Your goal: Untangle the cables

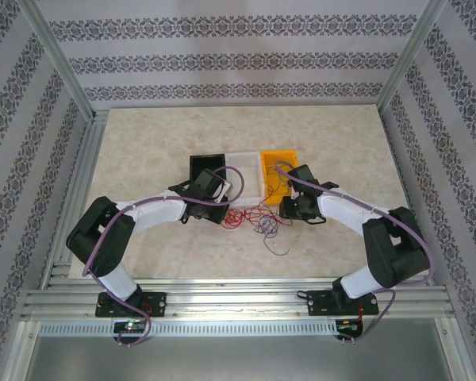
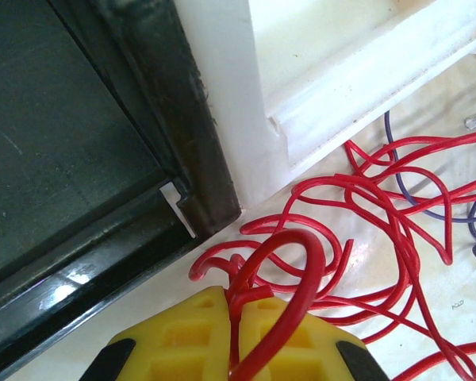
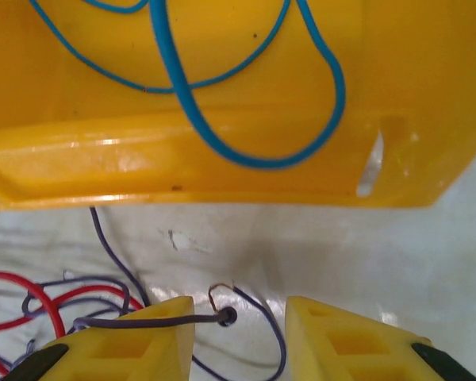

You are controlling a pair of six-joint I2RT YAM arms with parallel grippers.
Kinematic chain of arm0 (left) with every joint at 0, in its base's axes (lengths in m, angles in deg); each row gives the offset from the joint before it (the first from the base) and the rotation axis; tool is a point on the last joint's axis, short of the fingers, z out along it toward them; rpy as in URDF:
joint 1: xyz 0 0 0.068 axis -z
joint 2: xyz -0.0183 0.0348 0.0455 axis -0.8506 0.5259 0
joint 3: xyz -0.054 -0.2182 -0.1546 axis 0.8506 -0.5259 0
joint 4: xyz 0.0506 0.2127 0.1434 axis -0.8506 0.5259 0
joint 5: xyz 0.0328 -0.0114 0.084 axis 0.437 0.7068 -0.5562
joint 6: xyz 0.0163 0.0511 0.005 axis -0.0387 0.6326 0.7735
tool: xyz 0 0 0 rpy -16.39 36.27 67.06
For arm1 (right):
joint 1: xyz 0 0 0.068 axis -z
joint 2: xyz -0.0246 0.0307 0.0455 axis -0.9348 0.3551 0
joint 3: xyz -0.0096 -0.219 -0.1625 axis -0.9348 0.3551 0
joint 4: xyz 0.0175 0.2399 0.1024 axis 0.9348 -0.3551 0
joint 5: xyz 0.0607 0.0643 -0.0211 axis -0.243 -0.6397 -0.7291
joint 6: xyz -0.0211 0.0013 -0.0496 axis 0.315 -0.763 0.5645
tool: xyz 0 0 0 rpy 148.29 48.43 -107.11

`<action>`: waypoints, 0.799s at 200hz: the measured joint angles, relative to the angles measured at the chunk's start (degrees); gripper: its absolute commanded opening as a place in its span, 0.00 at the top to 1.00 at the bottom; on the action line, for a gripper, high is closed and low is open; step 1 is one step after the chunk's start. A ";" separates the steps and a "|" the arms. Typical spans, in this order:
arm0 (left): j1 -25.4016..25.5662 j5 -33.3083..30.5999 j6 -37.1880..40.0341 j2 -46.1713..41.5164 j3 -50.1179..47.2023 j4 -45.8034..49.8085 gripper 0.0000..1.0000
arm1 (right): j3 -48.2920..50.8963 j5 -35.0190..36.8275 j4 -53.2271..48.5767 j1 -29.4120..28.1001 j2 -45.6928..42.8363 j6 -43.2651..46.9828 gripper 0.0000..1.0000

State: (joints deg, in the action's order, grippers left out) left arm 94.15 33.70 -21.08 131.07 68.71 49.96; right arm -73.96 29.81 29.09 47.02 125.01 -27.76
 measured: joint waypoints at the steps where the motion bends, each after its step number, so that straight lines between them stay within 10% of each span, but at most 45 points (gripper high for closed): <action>1: 0.00 0.00 0.00 0.00 0.00 0.00 1.00 | -0.02 0.04 0.07 -0.02 0.11 0.02 0.64; 43: 0.00 1.09 0.00 0.37 0.02 -0.02 1.00 | -1.27 1.42 1.86 -1.01 3.52 0.79 0.69; 95: 0.00 1.40 -0.02 0.44 0.04 -0.02 1.00 | -1.73 3.63 4.33 -1.70 5.62 0.68 0.99; 160: 0.11 -7.06 -3.13 0.04 -0.63 -0.46 1.00 | 4.02 10.88 2.54 0.07 -7.41 -1.92 1.00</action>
State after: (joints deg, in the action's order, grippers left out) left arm 94.26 26.64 -24.21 131.12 68.08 49.50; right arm -69.94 40.69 31.62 47.09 117.60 -29.69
